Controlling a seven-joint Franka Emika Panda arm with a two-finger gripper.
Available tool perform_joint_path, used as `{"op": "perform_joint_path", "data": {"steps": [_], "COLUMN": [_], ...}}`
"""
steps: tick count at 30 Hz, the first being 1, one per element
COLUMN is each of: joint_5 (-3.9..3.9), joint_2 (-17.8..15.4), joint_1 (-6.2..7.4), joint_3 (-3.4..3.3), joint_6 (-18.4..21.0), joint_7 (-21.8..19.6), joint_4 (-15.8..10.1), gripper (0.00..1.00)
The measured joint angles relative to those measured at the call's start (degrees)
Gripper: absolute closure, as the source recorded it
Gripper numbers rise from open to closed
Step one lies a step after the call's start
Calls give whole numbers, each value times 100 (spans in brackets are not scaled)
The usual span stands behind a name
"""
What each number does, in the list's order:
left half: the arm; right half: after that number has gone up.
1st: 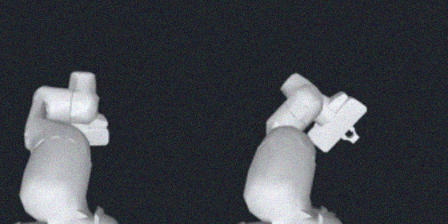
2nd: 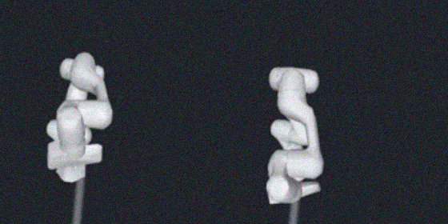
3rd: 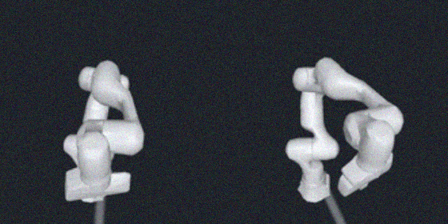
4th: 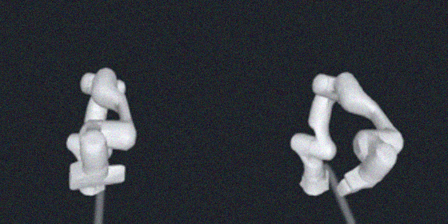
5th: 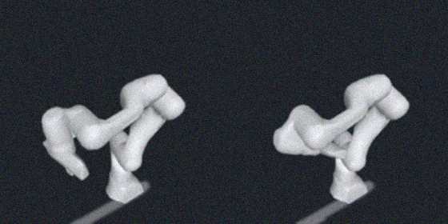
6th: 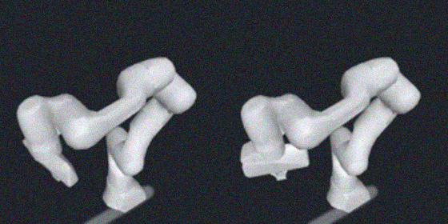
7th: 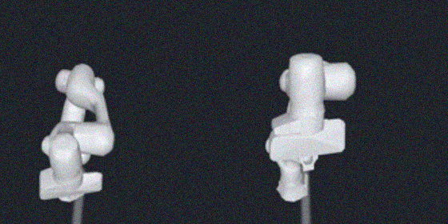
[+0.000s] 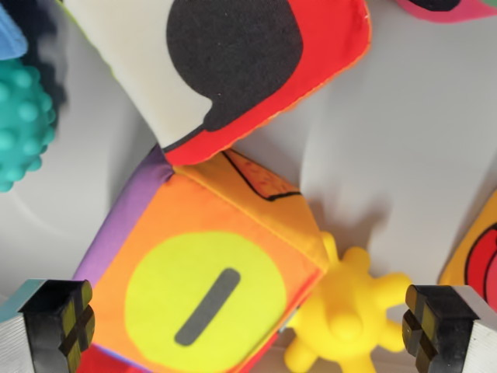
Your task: Pick an object from the bin
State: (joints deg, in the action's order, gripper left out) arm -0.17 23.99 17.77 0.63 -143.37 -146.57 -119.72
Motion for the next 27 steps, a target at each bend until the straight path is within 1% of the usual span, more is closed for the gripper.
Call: {"op": "perform_joint_path", "data": {"steps": [6,13,27], "joint_5": [0,0,0], "joint_2": [277,513,766], "joint_1": [4,10,15], "joint_3": [-6,-14,-39], "joint_6": [-270,-492,-767], "joint_7": [0,0,0], "joint_4": [2,29,115], "gripper": [0,0,0]}}
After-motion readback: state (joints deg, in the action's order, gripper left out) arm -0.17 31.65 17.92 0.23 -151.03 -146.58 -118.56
